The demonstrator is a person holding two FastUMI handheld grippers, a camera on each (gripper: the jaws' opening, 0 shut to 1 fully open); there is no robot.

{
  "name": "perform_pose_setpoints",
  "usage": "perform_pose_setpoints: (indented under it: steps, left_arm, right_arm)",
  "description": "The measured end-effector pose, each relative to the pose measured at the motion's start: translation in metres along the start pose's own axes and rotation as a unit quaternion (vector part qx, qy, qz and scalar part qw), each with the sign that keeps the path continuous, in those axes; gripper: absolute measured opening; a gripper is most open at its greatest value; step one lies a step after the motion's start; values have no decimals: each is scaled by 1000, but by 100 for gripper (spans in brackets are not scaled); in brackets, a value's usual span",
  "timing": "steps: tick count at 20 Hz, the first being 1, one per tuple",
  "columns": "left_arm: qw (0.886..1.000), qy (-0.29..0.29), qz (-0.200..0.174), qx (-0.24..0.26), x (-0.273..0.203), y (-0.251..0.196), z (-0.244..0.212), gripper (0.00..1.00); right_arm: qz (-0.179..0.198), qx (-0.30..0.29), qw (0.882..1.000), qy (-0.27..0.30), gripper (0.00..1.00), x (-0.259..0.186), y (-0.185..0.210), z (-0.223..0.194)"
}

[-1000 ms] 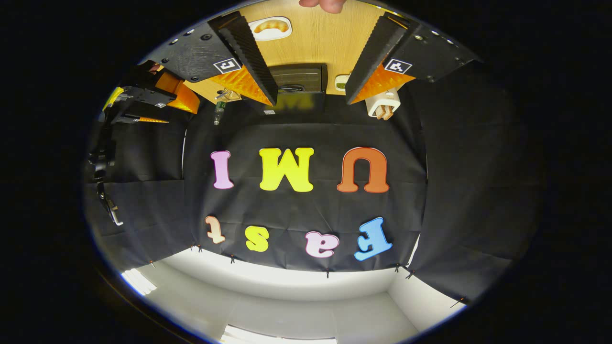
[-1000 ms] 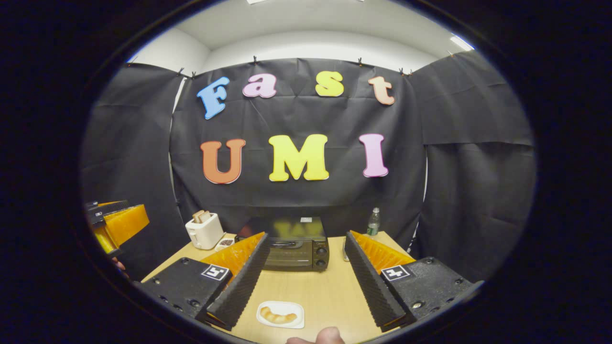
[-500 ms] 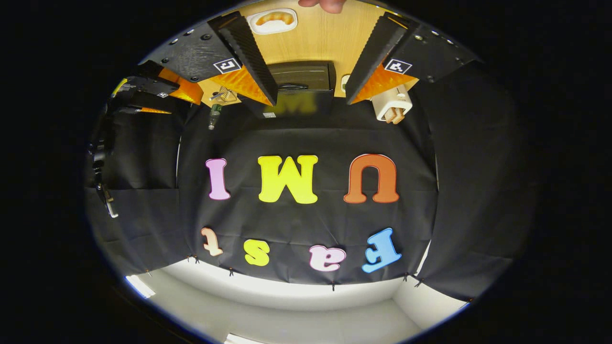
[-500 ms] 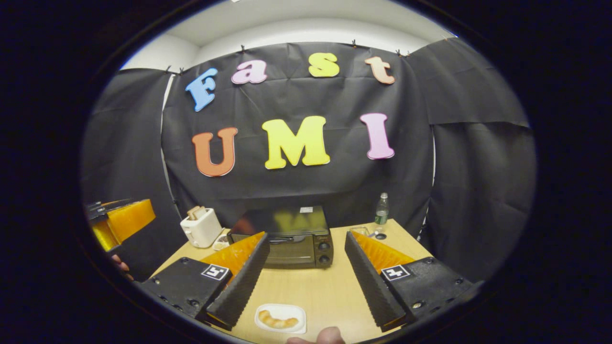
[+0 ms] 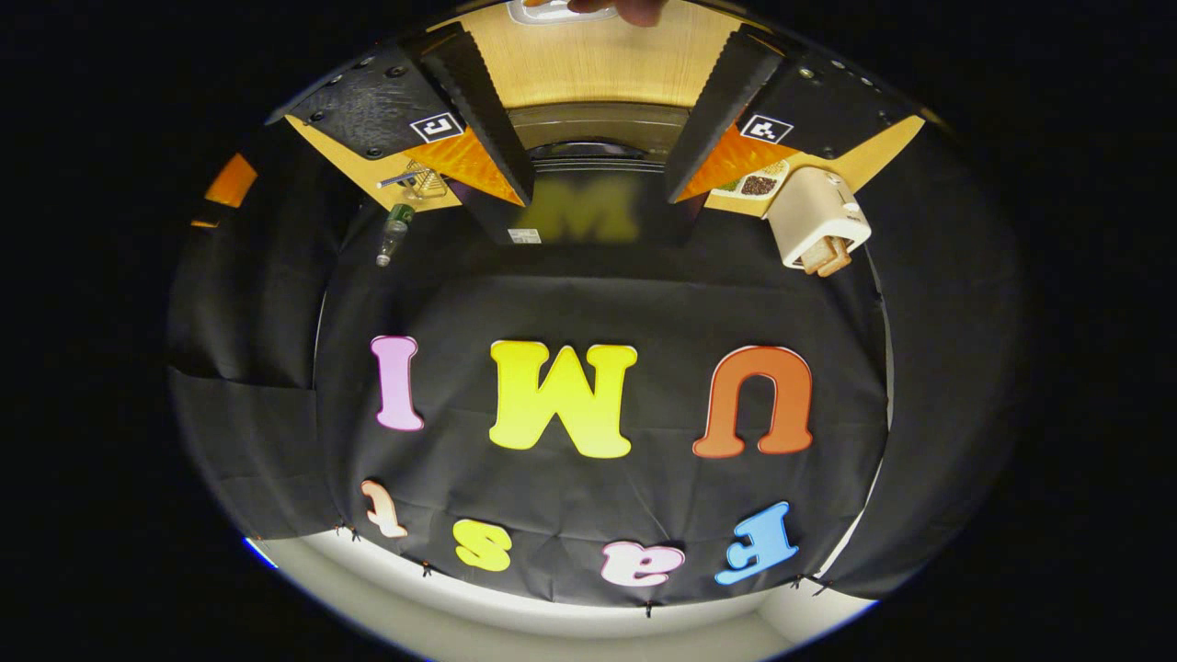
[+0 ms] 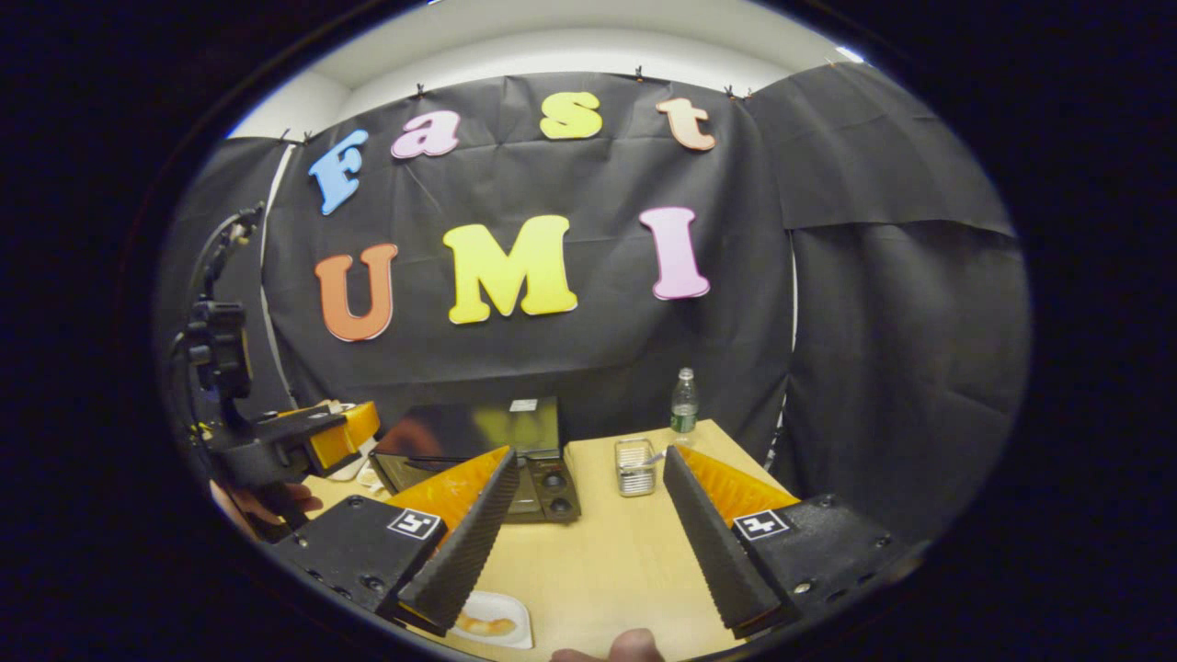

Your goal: Open the electric oven with the left hand, put the food in, and close the electric oven.

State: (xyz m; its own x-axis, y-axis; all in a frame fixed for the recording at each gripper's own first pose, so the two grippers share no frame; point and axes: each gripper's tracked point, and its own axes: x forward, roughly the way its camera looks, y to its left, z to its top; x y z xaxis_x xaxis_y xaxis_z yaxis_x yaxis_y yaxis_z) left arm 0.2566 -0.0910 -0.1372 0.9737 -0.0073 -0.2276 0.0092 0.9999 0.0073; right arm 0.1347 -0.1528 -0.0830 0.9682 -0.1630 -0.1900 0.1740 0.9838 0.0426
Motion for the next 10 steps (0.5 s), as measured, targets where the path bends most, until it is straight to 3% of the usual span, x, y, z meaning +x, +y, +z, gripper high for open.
perform_pose_setpoints:
  steps: [10]
  left_arm:
    - [995, 103, 16, 7, 95, -7, -79, 94]
  right_arm:
    - [-40, 1, 999, 37, 98, 18, -41, -22]
